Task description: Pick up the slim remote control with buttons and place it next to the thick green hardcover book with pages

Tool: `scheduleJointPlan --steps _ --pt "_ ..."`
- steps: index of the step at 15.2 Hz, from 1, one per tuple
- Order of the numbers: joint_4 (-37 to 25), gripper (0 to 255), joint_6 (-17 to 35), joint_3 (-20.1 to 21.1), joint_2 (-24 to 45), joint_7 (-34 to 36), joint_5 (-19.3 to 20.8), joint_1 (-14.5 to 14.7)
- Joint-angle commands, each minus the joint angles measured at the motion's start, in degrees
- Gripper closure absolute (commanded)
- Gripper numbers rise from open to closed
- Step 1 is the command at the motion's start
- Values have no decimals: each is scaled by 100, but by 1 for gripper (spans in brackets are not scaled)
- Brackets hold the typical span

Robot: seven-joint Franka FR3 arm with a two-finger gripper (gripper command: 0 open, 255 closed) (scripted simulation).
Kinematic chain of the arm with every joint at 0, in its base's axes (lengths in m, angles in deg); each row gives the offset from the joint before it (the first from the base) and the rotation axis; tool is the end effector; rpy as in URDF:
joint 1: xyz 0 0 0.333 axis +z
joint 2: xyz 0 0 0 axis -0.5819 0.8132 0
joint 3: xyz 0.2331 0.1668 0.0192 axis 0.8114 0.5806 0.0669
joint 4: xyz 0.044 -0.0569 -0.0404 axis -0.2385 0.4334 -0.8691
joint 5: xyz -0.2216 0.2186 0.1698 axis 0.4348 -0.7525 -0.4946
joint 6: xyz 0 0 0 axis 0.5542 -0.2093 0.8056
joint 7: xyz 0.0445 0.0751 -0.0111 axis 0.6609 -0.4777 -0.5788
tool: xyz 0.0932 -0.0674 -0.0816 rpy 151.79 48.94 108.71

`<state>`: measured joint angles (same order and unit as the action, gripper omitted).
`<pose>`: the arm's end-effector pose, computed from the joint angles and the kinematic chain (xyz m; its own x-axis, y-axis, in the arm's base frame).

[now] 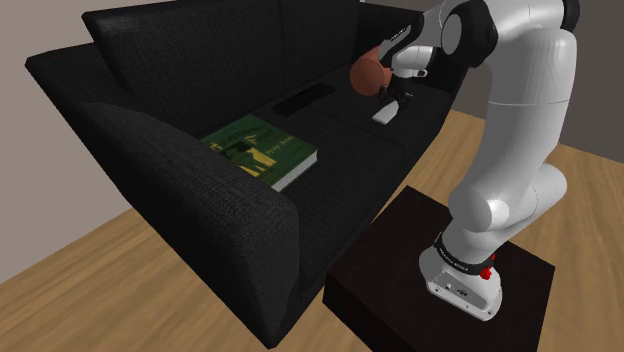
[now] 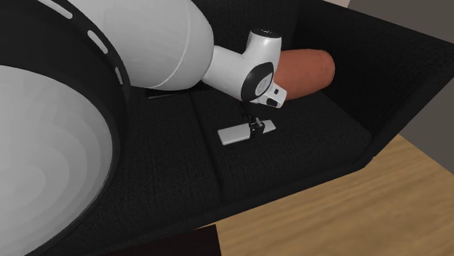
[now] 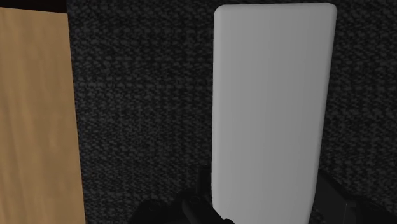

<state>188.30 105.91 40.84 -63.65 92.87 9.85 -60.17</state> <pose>0.4436 -0.4016 0.2925 0.0935 -0.9955 -0.0148 -0.9944 -0.0926 -0.0510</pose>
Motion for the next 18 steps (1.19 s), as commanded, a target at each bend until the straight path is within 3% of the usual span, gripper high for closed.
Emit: scheduleJointPlan --steps 1,18 --pt "-40 255 -91 -16 -56 18 30 5" --pt "-673 255 -1200 -128 -574 241 315 64"
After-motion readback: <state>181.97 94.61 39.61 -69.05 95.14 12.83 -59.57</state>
